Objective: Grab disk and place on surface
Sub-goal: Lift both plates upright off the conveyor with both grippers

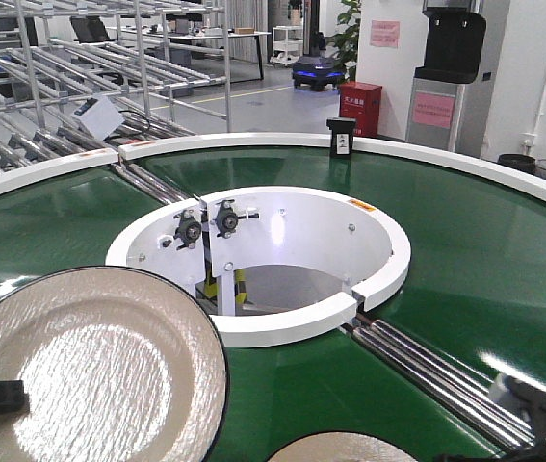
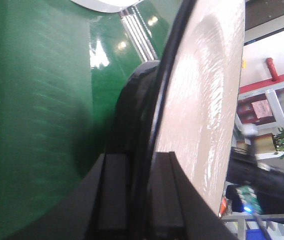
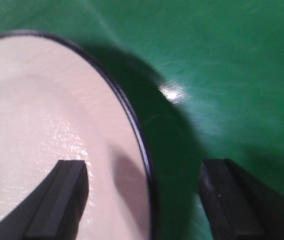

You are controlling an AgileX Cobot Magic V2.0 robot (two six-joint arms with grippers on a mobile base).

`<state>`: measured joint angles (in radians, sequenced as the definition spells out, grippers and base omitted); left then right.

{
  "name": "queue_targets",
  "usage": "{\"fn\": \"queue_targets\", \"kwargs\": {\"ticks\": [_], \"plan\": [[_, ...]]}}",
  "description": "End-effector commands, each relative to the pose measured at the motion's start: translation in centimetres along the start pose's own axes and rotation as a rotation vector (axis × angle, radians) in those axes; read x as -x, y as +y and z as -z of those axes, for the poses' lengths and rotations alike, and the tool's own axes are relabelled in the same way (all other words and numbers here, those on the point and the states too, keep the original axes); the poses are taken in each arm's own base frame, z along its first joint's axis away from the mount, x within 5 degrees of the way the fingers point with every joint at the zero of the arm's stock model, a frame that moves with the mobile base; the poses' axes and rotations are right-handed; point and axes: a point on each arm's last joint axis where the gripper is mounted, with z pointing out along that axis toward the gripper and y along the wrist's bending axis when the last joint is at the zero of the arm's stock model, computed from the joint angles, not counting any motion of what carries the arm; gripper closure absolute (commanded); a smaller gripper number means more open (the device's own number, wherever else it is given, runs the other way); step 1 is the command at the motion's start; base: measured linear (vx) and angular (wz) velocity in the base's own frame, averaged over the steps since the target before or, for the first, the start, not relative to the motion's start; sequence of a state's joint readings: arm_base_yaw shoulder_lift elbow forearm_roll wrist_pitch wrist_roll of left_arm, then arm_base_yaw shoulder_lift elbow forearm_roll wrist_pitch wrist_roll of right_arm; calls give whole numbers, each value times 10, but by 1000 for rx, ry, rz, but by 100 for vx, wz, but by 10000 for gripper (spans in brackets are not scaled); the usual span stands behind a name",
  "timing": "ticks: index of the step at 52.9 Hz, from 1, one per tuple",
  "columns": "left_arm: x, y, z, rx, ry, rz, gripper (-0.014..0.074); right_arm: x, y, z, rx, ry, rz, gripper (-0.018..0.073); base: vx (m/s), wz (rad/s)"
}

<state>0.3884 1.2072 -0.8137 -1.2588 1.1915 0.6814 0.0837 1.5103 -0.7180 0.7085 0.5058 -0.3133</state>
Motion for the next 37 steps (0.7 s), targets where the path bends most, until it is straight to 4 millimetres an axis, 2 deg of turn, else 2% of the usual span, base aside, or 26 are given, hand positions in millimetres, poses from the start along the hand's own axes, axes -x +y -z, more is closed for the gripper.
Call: {"fn": "queue_targets", "kwargs": {"ticks": [1, 11, 21, 28, 37], "plan": [[6, -23, 7, -130, -64, 15, 601, 14, 9, -5, 92, -40, 19, 32, 0, 0], [6, -23, 6, -129, -69, 16, 601, 12, 15, -29, 250, 10, 13, 43, 0, 0], [7, -22, 6, -122, -77, 17, 598, 9, 22, -36, 379, 45, 33, 113, 0, 0], [8, -21, 6, -110, -91, 13, 598, 7, 23, -36, 384, 69, 26, 250, 0, 0], [12, -18, 7, -79, -129, 10, 598, 3, 27, -33, 444, 128, 3, 507, 0, 0]]}}
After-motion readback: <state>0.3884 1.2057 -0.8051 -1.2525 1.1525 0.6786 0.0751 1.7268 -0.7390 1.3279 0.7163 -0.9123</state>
